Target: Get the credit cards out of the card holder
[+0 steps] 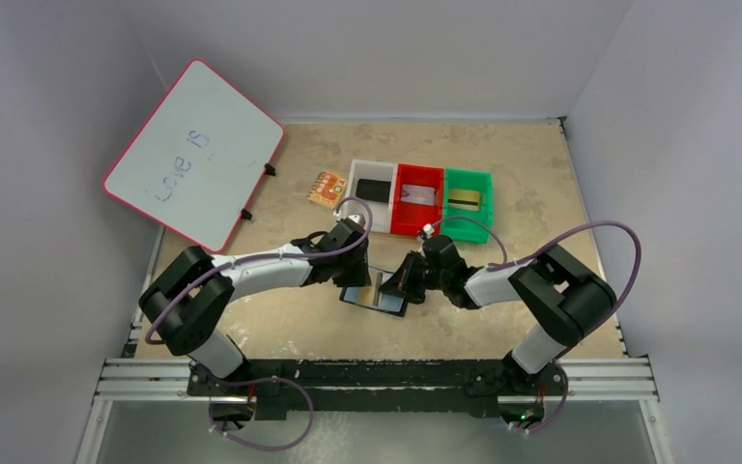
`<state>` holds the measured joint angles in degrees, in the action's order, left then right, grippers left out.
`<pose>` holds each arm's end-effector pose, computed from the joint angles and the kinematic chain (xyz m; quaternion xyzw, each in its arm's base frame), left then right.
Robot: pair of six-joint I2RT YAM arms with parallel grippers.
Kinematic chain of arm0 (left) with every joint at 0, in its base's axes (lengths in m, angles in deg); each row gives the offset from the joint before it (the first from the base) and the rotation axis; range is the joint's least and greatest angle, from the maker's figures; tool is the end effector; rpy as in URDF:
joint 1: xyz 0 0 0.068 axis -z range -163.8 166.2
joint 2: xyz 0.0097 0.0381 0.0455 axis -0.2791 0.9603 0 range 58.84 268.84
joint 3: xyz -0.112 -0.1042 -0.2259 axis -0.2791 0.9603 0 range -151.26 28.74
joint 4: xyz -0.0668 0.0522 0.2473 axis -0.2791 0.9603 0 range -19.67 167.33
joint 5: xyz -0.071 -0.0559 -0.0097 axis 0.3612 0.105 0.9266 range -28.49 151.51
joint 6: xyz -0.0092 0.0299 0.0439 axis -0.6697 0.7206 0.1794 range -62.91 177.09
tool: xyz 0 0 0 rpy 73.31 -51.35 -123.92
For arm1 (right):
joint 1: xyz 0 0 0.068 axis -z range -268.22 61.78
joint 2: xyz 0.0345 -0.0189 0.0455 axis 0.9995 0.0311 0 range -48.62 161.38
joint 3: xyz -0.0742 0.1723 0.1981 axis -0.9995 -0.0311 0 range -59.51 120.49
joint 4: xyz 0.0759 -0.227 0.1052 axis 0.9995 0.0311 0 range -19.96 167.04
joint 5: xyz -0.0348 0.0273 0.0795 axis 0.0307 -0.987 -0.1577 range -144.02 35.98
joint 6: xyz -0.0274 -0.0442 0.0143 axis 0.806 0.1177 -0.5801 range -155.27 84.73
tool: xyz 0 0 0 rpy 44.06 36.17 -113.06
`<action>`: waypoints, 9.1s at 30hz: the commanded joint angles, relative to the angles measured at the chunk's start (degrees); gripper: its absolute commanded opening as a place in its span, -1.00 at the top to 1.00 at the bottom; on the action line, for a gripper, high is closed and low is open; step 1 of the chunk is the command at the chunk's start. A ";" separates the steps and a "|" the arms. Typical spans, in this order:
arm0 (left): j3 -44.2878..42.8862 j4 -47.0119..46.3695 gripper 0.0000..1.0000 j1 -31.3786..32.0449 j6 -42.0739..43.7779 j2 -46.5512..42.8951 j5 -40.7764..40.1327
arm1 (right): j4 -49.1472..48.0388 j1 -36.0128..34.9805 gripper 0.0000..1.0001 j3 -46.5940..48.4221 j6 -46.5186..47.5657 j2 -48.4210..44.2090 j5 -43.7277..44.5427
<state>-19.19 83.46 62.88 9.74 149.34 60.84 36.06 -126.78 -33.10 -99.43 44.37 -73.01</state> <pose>0.2096 -0.2216 0.1654 -0.0074 0.9555 -0.2119 0.2051 0.2093 0.1817 0.1182 0.1144 0.8612 0.4604 0.1827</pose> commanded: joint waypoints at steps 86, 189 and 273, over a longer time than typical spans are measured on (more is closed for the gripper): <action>-2.67 7.00 0.74 2.19 3.64 5.93 -3.16 | -14.62 3.32 0.67 -5.24 -4.40 0.99 -0.34; -2.88 19.14 -0.71 -12.33 3.85 -28.88 -14.60 | 33.22 27.58 1.00 33.45 126.70 -2.05 9.97; -2.13 22.99 -0.75 -14.07 6.54 -31.29 -13.87 | 29.31 28.65 0.04 37.18 123.22 7.54 11.62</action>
<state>-21.11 107.39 49.22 14.94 119.00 46.35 65.52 -98.28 2.27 26.25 56.19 -59.63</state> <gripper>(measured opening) 0.871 0.473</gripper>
